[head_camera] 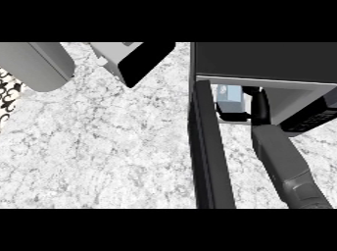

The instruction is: Pick up the milk, place it into the microwave and close the microwave

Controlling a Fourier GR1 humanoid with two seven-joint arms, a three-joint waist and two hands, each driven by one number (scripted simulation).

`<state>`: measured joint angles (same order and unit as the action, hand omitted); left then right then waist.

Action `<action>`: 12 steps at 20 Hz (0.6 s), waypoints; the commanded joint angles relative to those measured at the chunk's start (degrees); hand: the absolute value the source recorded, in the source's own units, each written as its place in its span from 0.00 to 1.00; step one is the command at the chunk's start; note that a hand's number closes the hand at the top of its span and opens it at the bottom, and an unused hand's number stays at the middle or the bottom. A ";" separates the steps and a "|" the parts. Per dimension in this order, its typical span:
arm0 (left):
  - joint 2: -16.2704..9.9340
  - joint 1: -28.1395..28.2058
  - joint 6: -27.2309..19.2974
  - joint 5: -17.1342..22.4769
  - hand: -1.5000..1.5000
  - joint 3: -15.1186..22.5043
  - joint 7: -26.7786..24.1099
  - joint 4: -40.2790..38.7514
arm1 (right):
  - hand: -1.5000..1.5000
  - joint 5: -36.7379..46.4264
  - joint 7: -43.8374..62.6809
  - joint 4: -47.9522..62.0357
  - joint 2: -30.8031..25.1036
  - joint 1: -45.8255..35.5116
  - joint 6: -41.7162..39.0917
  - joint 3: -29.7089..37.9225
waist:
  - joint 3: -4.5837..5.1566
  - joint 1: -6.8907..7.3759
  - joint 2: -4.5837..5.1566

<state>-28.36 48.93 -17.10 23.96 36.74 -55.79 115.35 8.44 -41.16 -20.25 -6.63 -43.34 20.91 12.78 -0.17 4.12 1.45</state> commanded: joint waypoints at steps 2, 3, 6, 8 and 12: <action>-0.93 -0.68 0.71 0.32 0.00 -0.42 0.53 1.08 | 1.00 2.13 -1.73 5.70 -1.89 -4.36 4.40 0.25 | -0.09 1.28 0.66; -1.64 0.84 1.49 -0.64 0.00 0.36 -1.31 -0.06 | 1.00 3.01 -1.78 6.26 -3.10 -4.93 4.75 -0.28 | -0.06 1.68 0.51; -0.52 -1.02 2.07 0.59 0.00 -0.50 -0.96 -1.44 | 1.00 3.94 -5.04 6.91 -5.05 -5.03 7.04 -0.27 | -0.06 1.79 0.89; -1.75 -1.36 2.23 0.57 0.00 -1.07 -0.08 0.61 | 1.00 4.30 -6.43 7.50 -4.49 -5.50 9.50 -0.15 | -0.15 2.09 1.14; -2.29 -0.60 2.94 1.13 0.00 -1.69 -1.02 -0.19 | 1.00 2.33 -6.67 8.35 -4.55 -7.72 9.73 2.30 | -0.20 2.96 1.25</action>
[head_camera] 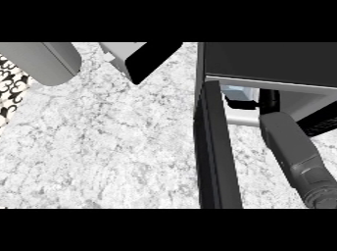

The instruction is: Pick up the milk, place it into the microwave and close the microwave

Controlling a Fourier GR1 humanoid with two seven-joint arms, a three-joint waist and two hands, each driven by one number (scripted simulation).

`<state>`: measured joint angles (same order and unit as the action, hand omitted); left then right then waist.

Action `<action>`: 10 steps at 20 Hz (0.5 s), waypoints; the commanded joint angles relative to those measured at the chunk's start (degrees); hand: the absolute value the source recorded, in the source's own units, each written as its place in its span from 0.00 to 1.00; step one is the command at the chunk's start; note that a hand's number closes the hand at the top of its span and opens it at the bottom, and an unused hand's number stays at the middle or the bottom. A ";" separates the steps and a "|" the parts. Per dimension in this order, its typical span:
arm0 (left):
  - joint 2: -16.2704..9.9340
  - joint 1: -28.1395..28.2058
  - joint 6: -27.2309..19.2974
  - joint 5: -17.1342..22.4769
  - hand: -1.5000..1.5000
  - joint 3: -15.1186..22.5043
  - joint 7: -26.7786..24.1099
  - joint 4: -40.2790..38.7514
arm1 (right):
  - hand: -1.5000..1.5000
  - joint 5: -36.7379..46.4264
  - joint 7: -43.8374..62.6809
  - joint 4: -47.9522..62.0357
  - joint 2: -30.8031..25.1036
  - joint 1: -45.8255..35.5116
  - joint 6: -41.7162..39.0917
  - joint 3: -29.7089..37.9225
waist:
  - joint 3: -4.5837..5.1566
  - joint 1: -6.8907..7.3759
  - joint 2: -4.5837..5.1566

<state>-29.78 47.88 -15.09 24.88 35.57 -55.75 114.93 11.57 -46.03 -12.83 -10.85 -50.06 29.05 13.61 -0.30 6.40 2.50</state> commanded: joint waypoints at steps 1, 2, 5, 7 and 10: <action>-0.12 -0.75 1.10 0.95 0.00 -1.25 -0.86 -1.09 | 1.00 -1.80 -1.85 0.61 -0.95 -2.28 -0.55 2.37 | -0.04 0.30 0.15; 0.14 -0.69 0.35 0.40 0.00 -1.11 -0.63 -1.41 | 1.00 -2.93 -2.51 -0.08 -0.42 -3.10 -0.09 3.55 | -0.06 0.23 0.10; 0.86 -1.44 0.00 0.91 0.00 -1.40 -0.03 -0.59 | 1.00 -3.29 -6.57 -0.34 -0.27 -1.99 0.47 4.33 | -0.13 0.46 0.47; 0.18 -0.84 1.45 1.36 0.00 -1.01 -0.24 -1.00 | 1.00 -1.80 -5.27 0.51 -0.43 -3.26 7.08 3.87 | -0.02 1.39 0.61; 0.22 -2.12 1.70 0.30 0.00 -0.59 -0.11 -3.07 | 1.00 -0.43 -3.32 1.27 -0.69 -5.35 13.29 3.59 | 0.07 1.90 0.72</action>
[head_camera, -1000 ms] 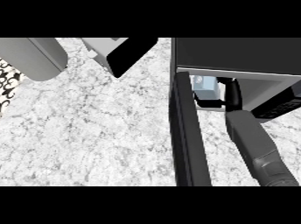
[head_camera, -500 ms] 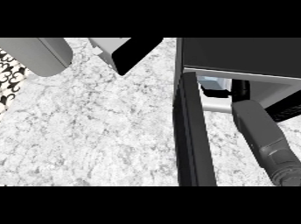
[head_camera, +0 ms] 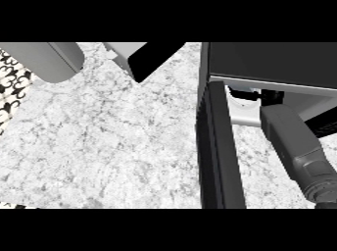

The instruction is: Pick up the milk, place it into the microwave and close the microwave

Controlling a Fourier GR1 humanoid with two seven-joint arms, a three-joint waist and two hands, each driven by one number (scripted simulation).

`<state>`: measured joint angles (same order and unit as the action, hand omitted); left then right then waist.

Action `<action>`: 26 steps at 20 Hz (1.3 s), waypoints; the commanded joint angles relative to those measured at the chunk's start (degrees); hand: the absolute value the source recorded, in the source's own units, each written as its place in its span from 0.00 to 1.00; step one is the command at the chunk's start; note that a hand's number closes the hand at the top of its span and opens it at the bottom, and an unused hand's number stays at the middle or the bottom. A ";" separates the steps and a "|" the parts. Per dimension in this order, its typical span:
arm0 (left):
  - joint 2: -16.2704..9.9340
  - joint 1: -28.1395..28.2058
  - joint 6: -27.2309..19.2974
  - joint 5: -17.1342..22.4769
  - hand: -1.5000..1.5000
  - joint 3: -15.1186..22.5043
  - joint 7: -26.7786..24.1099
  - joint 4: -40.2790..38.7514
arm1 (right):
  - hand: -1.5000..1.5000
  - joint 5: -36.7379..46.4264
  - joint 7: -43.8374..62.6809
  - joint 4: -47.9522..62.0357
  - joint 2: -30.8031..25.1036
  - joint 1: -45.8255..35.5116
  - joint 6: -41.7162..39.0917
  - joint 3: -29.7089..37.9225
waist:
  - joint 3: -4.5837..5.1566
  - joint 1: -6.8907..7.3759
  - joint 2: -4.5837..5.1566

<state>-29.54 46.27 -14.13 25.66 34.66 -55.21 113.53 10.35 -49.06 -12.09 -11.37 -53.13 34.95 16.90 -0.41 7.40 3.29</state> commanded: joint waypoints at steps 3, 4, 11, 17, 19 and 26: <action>0.74 -0.63 0.22 -1.02 0.00 0.80 -0.78 -2.76 | 1.00 0.65 -1.19 0.63 -0.94 -1.17 10.80 1.31 | 0.13 0.89 0.18; -0.13 -0.61 0.89 0.39 0.00 -0.56 -0.28 -1.34 | 1.00 0.68 -1.50 0.66 -0.59 -1.21 11.33 1.46 | 0.09 0.87 0.18; -0.01 -2.10 1.00 -0.05 0.00 -0.62 0.25 -1.14 | 1.00 4.94 8.69 9.23 -5.97 2.87 22.12 0.04 | 1.01 0.45 1.95; 0.05 -3.48 1.08 -0.52 0.00 -0.78 1.03 -1.83 | 0.00 12.03 21.06 11.91 -5.74 2.77 31.34 -6.63 | 0.64 2.93 1.50; -0.68 -3.98 1.77 -0.37 0.00 -1.33 1.26 -2.15 | 0.00 13.93 25.09 11.96 -5.69 2.45 31.99 -8.37 | 0.58 3.06 1.38; -0.11 -4.09 1.06 -1.20 0.00 -0.87 1.25 -2.99 | 0.00 15.19 13.92 10.00 0.77 -3.63 13.19 -10.17 | -0.09 2.94 0.63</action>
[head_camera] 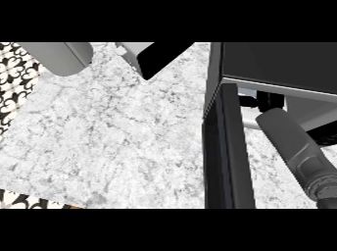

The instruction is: Pick up the milk, place it into the microwave and close the microwave

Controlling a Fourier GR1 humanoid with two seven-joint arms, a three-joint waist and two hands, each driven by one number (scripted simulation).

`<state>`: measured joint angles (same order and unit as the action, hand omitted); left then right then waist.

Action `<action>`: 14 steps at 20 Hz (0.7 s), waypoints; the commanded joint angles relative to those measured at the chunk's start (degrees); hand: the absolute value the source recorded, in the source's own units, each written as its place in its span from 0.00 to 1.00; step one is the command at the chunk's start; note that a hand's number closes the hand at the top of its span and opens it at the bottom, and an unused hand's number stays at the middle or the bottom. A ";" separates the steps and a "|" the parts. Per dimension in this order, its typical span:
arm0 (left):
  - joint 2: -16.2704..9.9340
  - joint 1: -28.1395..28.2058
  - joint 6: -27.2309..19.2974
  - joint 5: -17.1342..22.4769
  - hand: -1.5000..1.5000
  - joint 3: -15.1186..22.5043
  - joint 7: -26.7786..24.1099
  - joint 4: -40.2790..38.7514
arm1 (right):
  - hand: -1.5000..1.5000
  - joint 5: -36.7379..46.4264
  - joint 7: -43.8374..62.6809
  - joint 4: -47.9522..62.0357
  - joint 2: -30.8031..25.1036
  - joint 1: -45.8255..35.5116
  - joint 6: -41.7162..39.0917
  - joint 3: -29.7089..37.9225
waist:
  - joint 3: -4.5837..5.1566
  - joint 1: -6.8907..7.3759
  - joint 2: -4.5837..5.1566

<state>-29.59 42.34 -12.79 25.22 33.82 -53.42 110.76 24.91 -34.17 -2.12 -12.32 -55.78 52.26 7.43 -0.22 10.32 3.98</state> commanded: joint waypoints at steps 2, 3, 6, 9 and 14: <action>0.20 -1.19 0.78 0.43 0.00 -0.23 0.24 -1.21 | 0.00 0.41 0.02 0.19 2.93 -2.77 -5.88 -0.50 | -0.16 -0.16 -0.01; 0.63 -0.62 -0.27 0.25 0.00 -0.42 -0.05 -0.32 | 0.00 0.53 -2.37 -0.39 3.42 -0.61 -5.91 -0.65 | -0.25 -0.93 -0.26; 0.66 -0.15 -0.31 -1.22 0.00 0.37 -1.08 -0.68 | 0.00 0.42 -1.95 -0.19 3.54 -2.40 -9.45 -0.57 | -0.24 -0.12 -0.27; -0.35 -0.91 0.46 -0.53 0.00 -0.60 0.19 -0.37 | 0.00 -0.93 -2.44 -0.89 5.65 -2.10 -10.23 0.77 | -0.28 -0.84 -0.11; 1.40 -0.95 0.04 -0.79 0.00 -0.72 -1.56 -1.08 | 0.00 -5.75 -7.54 -4.14 7.20 -0.15 -16.06 5.60 | -0.31 -2.51 -0.80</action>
<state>-28.72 41.61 -12.73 24.90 33.02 -53.75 110.06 22.93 -39.50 -3.89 -7.72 -55.96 40.18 9.55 -0.34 8.08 3.77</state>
